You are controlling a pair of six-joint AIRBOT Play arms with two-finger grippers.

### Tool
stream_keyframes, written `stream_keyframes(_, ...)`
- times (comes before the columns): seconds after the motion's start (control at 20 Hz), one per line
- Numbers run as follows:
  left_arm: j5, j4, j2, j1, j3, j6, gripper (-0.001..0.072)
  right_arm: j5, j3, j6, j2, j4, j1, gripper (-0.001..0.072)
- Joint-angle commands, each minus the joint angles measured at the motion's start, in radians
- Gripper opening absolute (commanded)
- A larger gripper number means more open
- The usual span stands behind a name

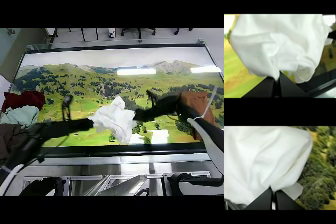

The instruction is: Fold the shirts.

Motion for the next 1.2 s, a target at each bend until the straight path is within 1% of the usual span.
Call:
stream_keyframes(0.0, 0.076, 0.055, 0.191, 0.208, 0.244, 0.002, 0.0018, -0.162, 0.296, 0.043, 0.148, 0.014, -0.107, 0.0020)
stream_keyframes(0.15, 0.100, 0.052, 0.278, 0.376, 0.476, 0.002, 0.0018, -0.166, 0.565, 0.049, 0.310, 0.013, -0.167, 0.0020)
stream_keyframes(0.3, 0.145, 0.053, 0.303, 0.439, 0.661, 0.002, 0.0018, -0.161, 0.738, 0.023, 0.440, 0.008, -0.175, 0.0020)
stream_keyframes(0.45, 0.156, 0.054, 0.312, 0.442, 0.771, 0.002, 0.0018, -0.118, 0.802, -0.002, 0.570, -0.041, -0.175, 0.0020)
stream_keyframes(0.55, 0.208, 0.056, 0.304, 0.442, 0.815, 0.003, 0.0019, -0.116, 0.802, -0.001, 0.624, -0.112, -0.175, 0.0020)
stream_keyframes(0.65, 0.276, 0.064, 0.275, 0.443, 0.834, 0.003, 0.0019, -0.127, 0.801, 0.000, 0.639, -0.159, -0.175, 0.0021)
stream_keyframes(0.75, 0.318, 0.063, 0.238, 0.443, 0.806, 0.003, 0.0018, -0.128, 0.796, 0.000, 0.608, -0.179, -0.174, 0.0021)
stream_keyframes(0.85, 0.360, 0.060, 0.188, 0.442, 0.732, 0.003, 0.0018, -0.128, 0.782, 0.001, 0.538, -0.178, -0.171, 0.0020)
stream_keyframes(1.0, 0.408, 0.061, 0.077, 0.441, 0.563, 0.003, 0.0018, -0.128, 0.736, 0.003, 0.364, -0.178, -0.154, 0.0020)
stream_keyframes(1.15, 0.370, 0.054, -0.072, 0.441, 0.370, 0.055, 0.0019, -0.121, 0.667, 0.008, 0.128, -0.178, -0.084, 0.0020)
